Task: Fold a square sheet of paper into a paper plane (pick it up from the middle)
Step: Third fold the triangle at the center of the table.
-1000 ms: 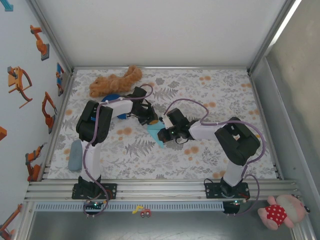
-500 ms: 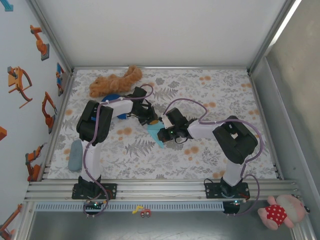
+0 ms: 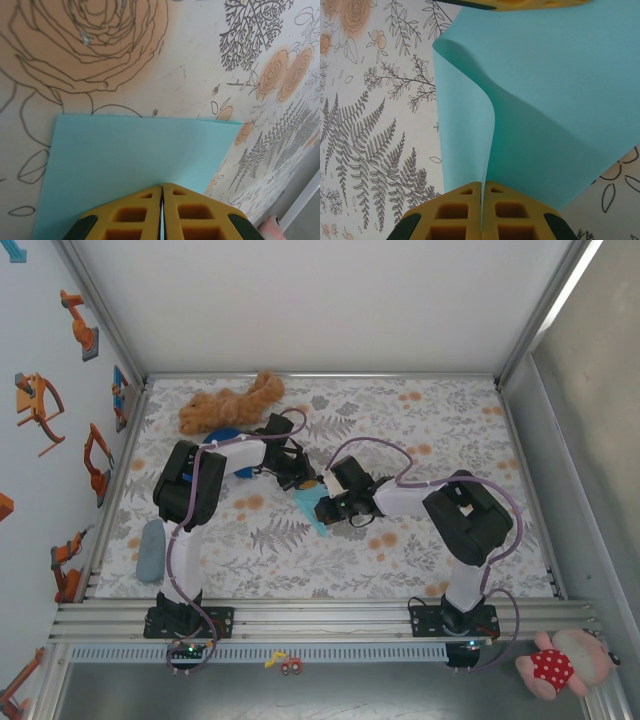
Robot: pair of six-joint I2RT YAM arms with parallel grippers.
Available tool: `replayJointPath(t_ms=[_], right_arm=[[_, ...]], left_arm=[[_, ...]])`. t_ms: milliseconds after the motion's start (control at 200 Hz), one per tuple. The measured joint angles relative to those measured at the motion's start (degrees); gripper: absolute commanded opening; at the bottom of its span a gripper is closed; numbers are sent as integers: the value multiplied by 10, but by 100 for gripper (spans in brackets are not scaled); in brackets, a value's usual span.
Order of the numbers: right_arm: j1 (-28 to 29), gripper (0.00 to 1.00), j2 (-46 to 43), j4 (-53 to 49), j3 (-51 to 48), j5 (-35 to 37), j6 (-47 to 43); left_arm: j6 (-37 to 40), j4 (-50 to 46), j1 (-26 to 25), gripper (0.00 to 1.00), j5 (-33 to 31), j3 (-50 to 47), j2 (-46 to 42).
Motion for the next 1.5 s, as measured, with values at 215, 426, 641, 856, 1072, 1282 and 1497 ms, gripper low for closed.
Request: replayJointPath(t_ms=[215,426,641,856,1072,1282,1497], right_arm=[[0,0,3,0,1,0,0],[0,0,7,0,4,-2,0],[0,0,9,0,6,-2,0],[0,0,13,0,11,-2,0],[0,0,14,0,12,-3,0],[0,0,17,0,16,-4,0],[-1,0,19,-5,20,-4,0]], left_arm=[[0,0,0,11,0,0,0],[0,0,0,13,0,0,-1],[-11,22,24,22,-20,-65,-65],[-31,64,46,23,-42,-131,-170],[-78,121,34,16,-43,-224,-212],[-118,141,-12,13,-47,-259,-212],[-134,160,-33,11,-47,-259,-207]])
